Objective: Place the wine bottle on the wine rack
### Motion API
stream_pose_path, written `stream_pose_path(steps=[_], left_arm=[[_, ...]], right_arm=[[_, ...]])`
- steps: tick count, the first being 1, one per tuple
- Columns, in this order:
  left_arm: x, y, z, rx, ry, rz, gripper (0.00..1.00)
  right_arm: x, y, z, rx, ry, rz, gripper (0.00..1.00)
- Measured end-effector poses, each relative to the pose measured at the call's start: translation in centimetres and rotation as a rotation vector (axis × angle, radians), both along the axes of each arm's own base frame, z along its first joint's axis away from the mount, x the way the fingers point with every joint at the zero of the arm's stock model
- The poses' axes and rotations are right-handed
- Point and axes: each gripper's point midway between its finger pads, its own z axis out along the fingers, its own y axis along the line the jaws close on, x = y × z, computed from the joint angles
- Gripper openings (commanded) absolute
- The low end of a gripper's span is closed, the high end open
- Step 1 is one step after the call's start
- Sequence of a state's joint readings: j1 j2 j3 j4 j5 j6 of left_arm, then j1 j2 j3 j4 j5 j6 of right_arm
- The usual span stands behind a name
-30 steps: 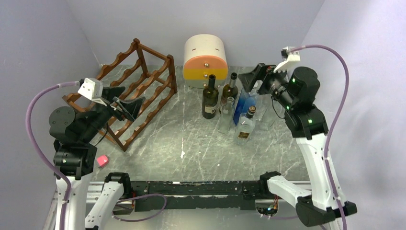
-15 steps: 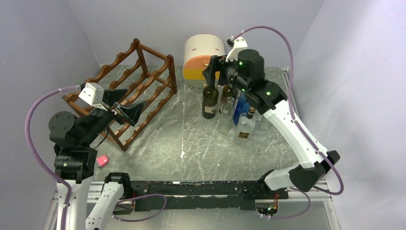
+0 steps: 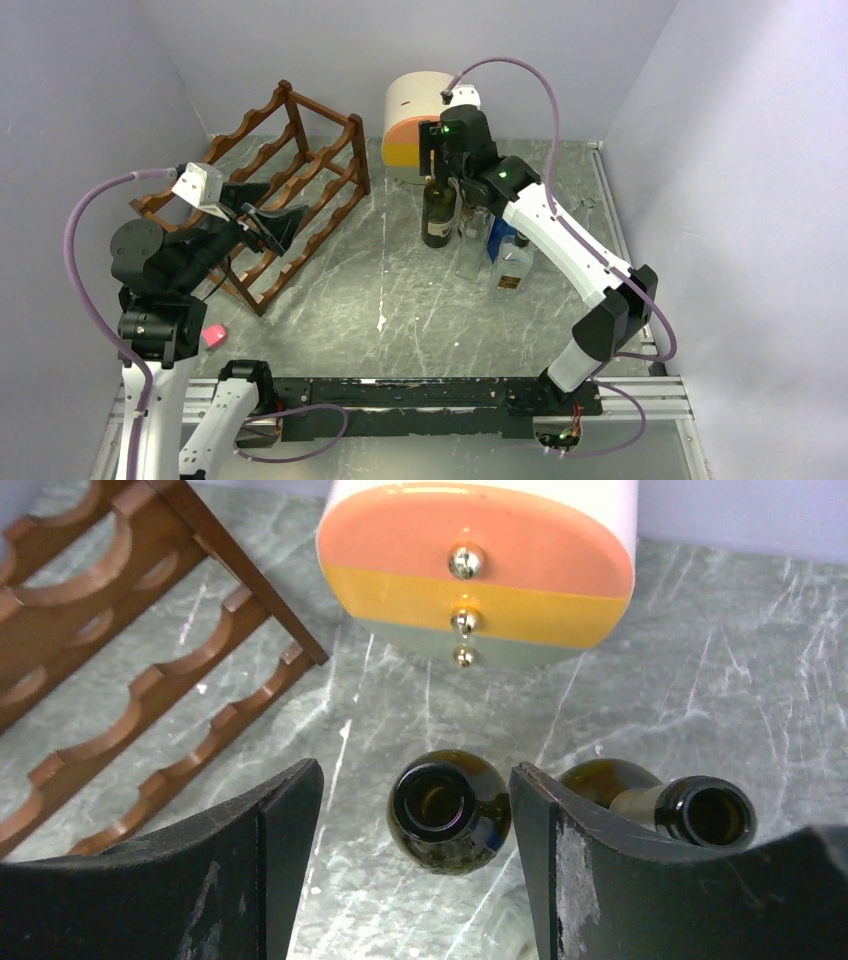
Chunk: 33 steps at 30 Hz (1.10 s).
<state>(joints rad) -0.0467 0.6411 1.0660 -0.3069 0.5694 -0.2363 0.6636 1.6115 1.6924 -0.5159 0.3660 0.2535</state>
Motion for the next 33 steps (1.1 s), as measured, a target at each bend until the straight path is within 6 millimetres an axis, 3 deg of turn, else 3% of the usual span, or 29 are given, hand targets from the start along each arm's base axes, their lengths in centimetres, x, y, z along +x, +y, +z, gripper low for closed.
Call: stream_pose_path(steps=[5, 12, 18, 25, 33], left_arm=[[0.1, 0.0, -0.6, 0.001, 0.011, -0.003, 0.94], [0.3, -0.1, -1.1, -0.005, 0.027, -0.003, 0.93], [0.3, -0.2, -1.0, -0.017, 0.033, -0.01, 0.88], [0.8, -0.9, -2.5, -0.036, 0.028, -0.053, 0.85], [0.9, -2.7, -4.9, -0.068, 0.004, -0.184, 0.78]], right_arm=[[-0.3, 0.4, -2.4, -0.048, 0.038, 0.01, 0.65], [-0.2, 0.3, -4.9, -0.103, 0.056, 0.008, 0.27], [0.4, 0.5, -5.1, -0.125, 0.019, 0.016, 0.02], [-0.6, 1.6, -5.1, -0.098, -0.009, 0.105, 0.0], [-4.6, 3.8, -5.0, 0.008, 0.004, 0.27, 0.0]])
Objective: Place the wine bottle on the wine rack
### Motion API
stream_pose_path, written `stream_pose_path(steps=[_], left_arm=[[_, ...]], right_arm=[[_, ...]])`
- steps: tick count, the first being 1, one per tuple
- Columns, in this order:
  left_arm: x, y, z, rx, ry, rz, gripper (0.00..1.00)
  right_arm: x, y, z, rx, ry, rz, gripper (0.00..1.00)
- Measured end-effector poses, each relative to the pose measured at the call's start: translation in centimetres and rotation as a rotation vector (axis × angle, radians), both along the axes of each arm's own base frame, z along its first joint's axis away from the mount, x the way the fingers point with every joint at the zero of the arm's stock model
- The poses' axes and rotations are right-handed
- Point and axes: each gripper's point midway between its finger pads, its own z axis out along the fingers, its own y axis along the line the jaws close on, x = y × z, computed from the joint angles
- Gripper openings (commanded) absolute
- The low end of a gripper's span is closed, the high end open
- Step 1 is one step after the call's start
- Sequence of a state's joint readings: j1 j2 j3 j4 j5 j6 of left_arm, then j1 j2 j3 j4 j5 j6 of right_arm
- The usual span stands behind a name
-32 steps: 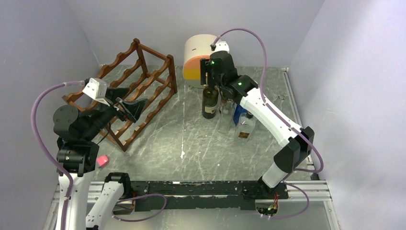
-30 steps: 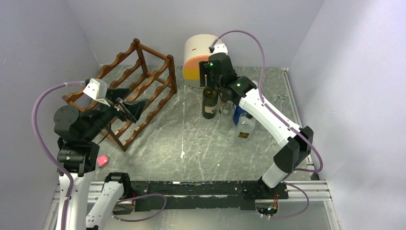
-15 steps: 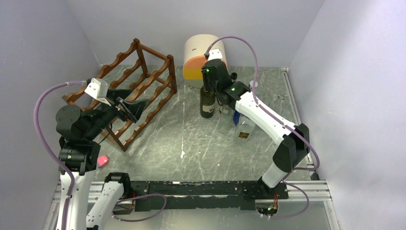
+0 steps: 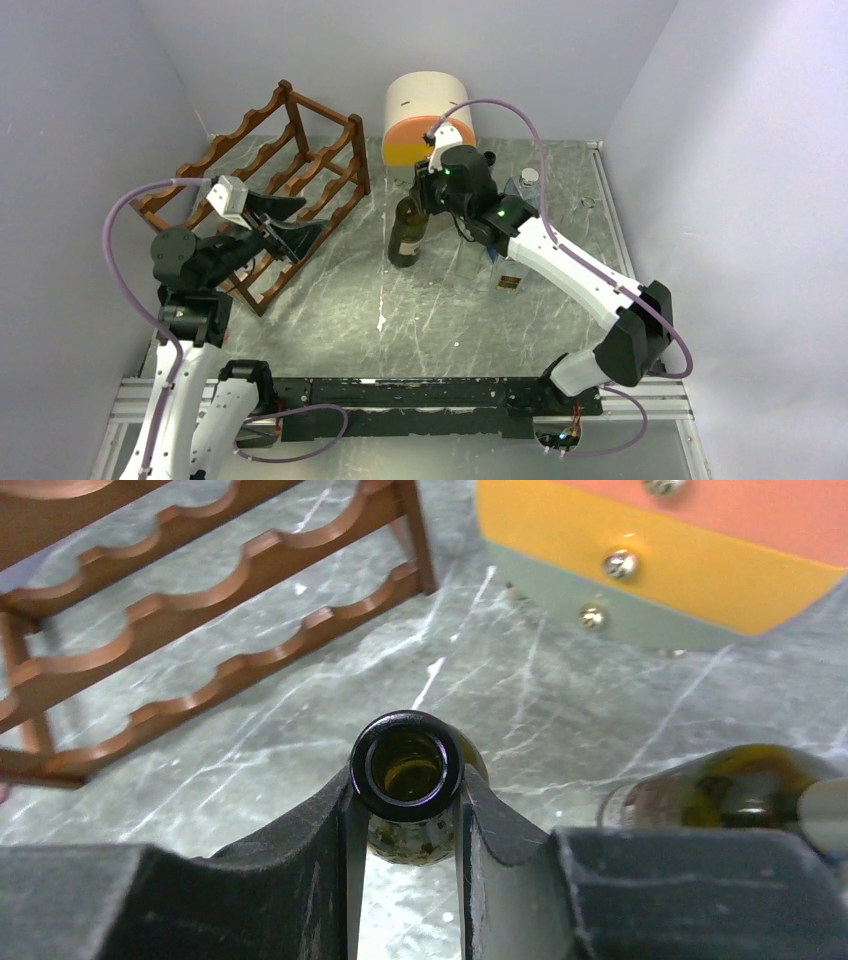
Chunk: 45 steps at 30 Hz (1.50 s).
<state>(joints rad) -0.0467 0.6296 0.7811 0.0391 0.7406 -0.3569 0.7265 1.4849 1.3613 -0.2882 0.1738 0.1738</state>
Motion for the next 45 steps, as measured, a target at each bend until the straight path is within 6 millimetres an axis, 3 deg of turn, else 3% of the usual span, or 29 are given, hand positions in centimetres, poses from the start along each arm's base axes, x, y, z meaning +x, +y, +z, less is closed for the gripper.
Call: stream_pose_path(steps=[5, 9, 13, 16, 22, 30, 39, 43, 45], left_arm=[[1.0, -1.5, -3.2, -0.023, 0.086, -0.089, 0.8], [1.6, -4.3, -6.5, 0.012, 0.175, -0.173, 0.95], [0.5, -8.5, -9.8, 0.12, 0.193, -0.286, 0.95], [0.4, -10.5, -12.6, 0.229, 0.197, -0.327, 0.95], [2.1, -11.7, -16.8, 0.363, 0.246, -0.307, 0.95], [0.9, -12.7, -20.2, 0.402, 0.262, -0.282, 0.93], [0.6, -12.6, -22.2, 0.405, 0.262, -0.237, 0.9], [0.7, -12.8, -22.0, 0.388, 0.251, -0.234, 0.8], [0.7, -12.9, -21.4, 0.381, 0.224, -0.236, 0.68]], right_arm=[[-2.2, 0.4, -0.1, 0.067, 0.03, 0.052, 0.0], [-3.7, -0.1, -0.2, 0.115, 0.05, 0.059, 0.0], [-4.7, -0.5, -0.3, 0.154, 0.077, 0.053, 0.0], [-5.3, -0.5, -0.5, 0.18, 0.101, 0.052, 0.0], [-5.7, -0.3, -0.5, 0.218, 0.134, 0.04, 0.0], [-6.0, -0.2, 0.6, 0.251, 0.15, 0.037, 0.0], [-7.7, 0.4, 4.1, 0.339, 0.148, 0.111, 0.0], [-8.4, 0.1, 5.8, 0.374, 0.126, 0.129, 0.0], [-8.6, -0.1, 6.2, 0.382, 0.117, 0.13, 0.0]])
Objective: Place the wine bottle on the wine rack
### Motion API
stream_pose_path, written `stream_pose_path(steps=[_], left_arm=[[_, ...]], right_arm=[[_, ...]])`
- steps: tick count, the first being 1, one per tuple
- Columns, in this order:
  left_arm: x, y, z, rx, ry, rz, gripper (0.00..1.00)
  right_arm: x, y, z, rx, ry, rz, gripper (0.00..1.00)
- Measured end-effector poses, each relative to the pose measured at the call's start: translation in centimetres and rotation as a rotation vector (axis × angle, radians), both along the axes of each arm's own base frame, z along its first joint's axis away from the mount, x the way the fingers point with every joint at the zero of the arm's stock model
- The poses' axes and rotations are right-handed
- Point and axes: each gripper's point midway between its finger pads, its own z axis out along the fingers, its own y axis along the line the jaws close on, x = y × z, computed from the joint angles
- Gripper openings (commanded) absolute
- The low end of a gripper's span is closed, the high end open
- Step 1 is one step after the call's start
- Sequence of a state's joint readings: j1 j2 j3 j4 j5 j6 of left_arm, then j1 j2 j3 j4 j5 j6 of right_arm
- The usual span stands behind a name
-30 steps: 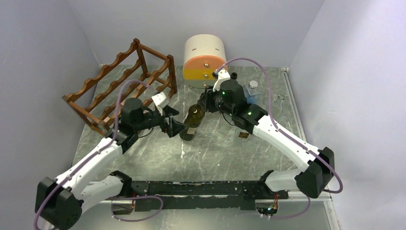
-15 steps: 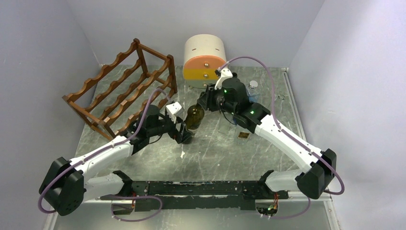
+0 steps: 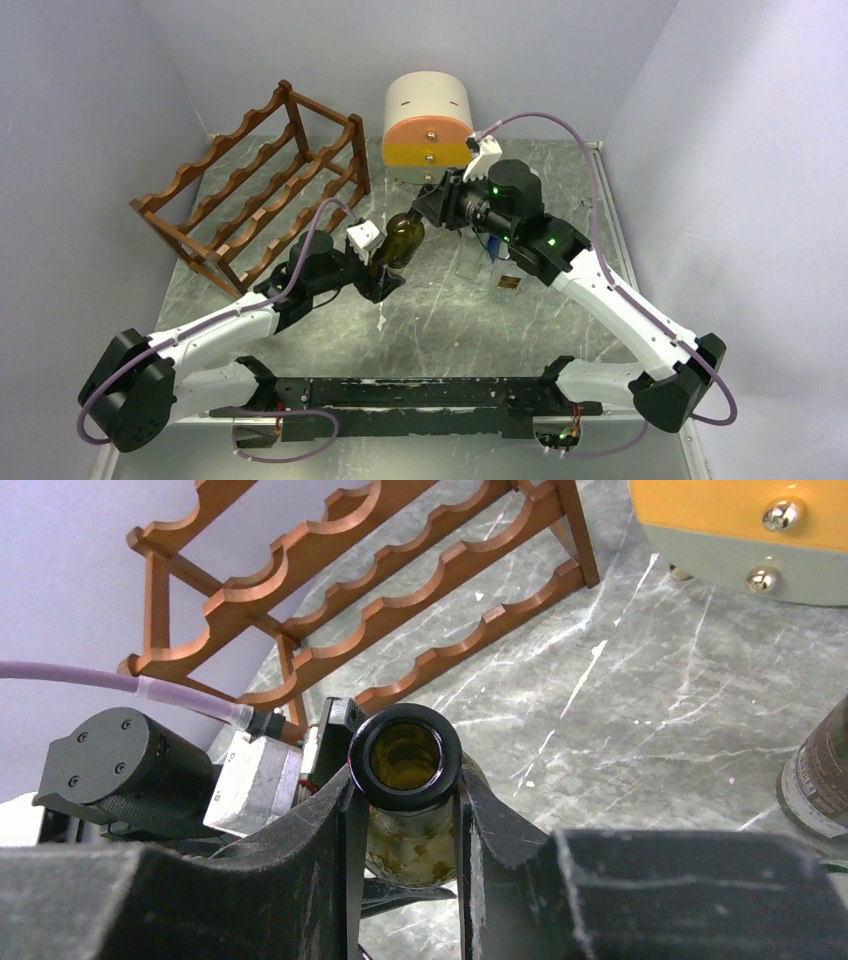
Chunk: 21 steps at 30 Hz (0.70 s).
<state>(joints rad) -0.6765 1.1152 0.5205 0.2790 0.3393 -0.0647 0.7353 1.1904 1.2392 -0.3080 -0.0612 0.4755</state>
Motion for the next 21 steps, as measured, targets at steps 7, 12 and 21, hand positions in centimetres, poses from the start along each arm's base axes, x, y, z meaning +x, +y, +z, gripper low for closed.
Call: stream_pose_path(steps=[7, 12, 21], left_arm=[[-0.2, 0.3, 2.4, -0.023, -0.103, -0.013, 0.07], [0.0, 0.5, 4.2, 0.023, -0.172, -0.039, 0.07], [1.1, 1.6, 13.4, 0.157, -0.495, -0.097, 0.07]], right_arm=[[-1.0, -0.6, 1.9, 0.045, -0.027, 0.007, 0.0], [-1.8, -1.2, 3.1, 0.062, -0.056, 0.02, 0.57], [-4.5, -2.8, 8.4, 0.067, -0.185, 0.087, 0.81]])
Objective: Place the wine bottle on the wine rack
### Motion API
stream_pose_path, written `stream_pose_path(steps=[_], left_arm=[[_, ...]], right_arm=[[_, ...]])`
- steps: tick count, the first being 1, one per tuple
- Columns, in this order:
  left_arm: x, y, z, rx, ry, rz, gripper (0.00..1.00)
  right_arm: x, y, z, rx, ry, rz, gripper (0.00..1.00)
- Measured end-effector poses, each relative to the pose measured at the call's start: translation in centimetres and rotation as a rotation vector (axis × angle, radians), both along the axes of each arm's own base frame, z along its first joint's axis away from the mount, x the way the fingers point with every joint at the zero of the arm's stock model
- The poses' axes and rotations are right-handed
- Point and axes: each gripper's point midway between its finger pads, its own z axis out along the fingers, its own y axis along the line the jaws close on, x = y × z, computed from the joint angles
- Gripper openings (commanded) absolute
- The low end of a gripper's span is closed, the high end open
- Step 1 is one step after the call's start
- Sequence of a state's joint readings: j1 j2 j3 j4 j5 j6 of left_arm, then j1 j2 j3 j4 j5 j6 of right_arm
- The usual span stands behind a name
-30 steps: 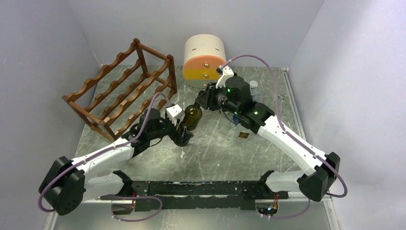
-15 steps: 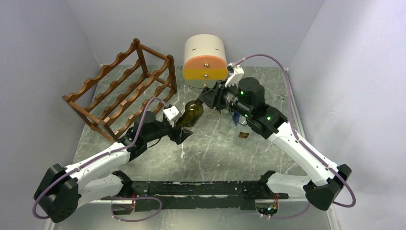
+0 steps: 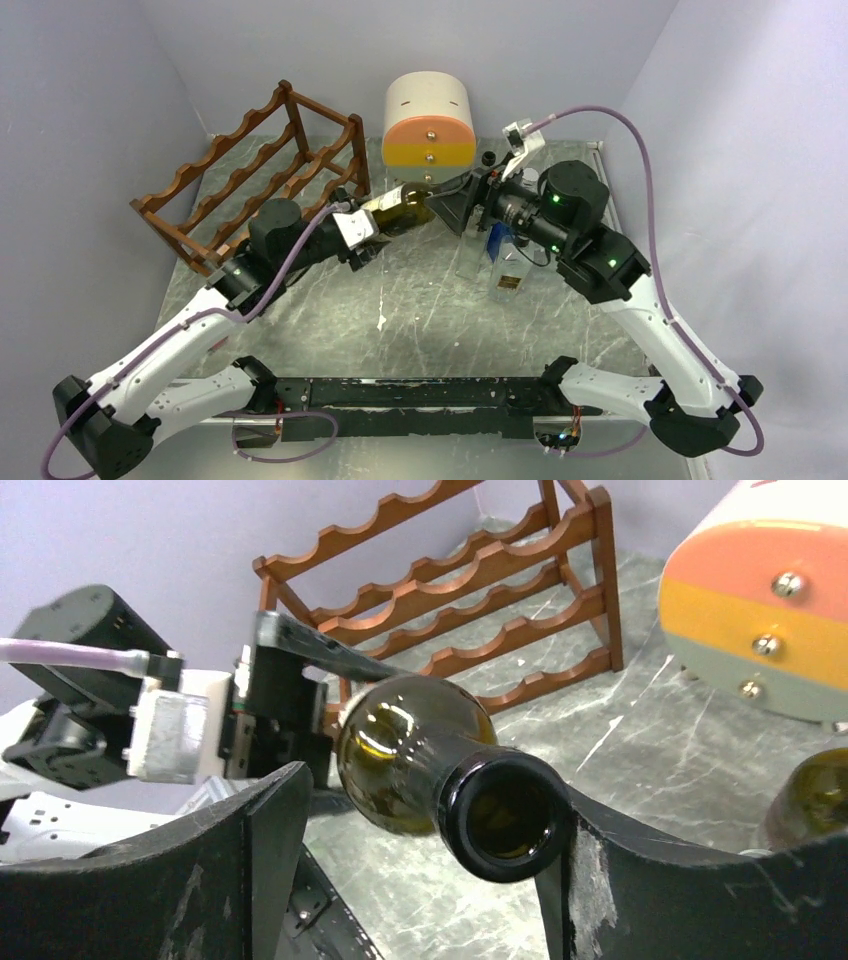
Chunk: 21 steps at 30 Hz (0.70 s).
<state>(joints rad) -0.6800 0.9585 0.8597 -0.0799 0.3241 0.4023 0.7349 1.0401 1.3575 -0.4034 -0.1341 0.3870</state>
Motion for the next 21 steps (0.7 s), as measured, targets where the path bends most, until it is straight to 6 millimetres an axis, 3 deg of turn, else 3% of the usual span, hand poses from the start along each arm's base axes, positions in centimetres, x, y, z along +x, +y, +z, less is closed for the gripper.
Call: stream_pose_path(steps=[5, 11, 21], left_arm=[[0.5, 1.9, 3.9, 0.071, -0.228, 0.036, 0.07], [1.3, 3.3, 4.1, 0.205, -0.371, 0.06, 0.07], [2.6, 5.0, 5.2, 0.417, -0.613, 0.084, 0.07]], right_arm=[[-1.1, -1.5, 1.8, -0.046, -0.068, 0.0, 0.84], [-1.3, -2.2, 2.8, -0.1, -0.112, 0.002, 0.84], [0.1, -2.7, 1.8, -0.222, -0.139, -0.028, 0.85]])
